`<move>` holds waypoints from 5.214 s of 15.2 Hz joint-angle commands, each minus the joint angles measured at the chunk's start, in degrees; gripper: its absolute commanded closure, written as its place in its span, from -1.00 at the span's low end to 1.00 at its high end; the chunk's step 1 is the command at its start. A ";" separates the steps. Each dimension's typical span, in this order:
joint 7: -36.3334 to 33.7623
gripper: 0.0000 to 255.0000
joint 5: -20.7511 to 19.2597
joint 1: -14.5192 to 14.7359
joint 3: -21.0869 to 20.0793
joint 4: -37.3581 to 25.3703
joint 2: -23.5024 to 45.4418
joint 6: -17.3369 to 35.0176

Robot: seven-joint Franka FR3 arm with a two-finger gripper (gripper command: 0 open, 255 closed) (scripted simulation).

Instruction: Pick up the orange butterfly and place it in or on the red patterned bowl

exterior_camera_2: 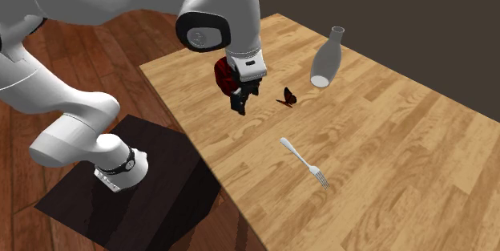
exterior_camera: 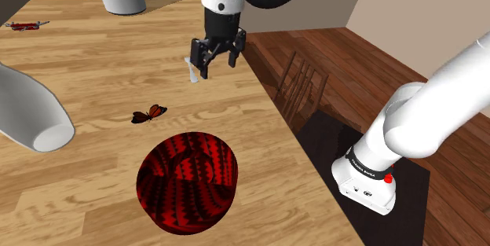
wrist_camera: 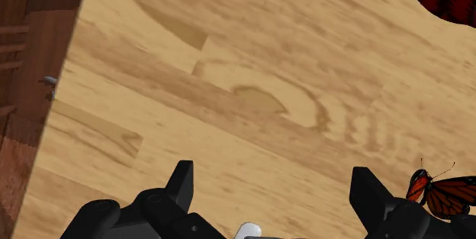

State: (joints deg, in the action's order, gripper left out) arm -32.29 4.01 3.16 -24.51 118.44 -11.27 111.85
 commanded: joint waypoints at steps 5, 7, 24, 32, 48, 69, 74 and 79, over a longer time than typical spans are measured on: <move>-10.55 -1.00 -6.38 1.73 -4.18 -10.45 14.54 1.82; -13.82 -1.00 -8.91 3.06 -4.73 -14.66 19.56 1.65; -24.67 -1.00 -18.94 12.45 -2.71 -34.84 43.43 1.77; -24.67 1.00 -18.95 12.46 -2.70 -34.87 43.45 1.75; -24.12 1.00 -18.18 12.59 -3.16 -38.37 42.15 -2.88; -22.96 1.00 -17.94 15.35 -3.56 -56.02 42.81 -19.50; -22.72 1.00 -18.49 16.74 -3.39 -61.96 44.30 -23.85; -26.52 1.00 -14.38 14.13 -5.98 -43.25 32.47 -16.71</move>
State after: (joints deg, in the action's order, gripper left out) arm -58.28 -11.20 17.79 -30.06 71.93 23.38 93.96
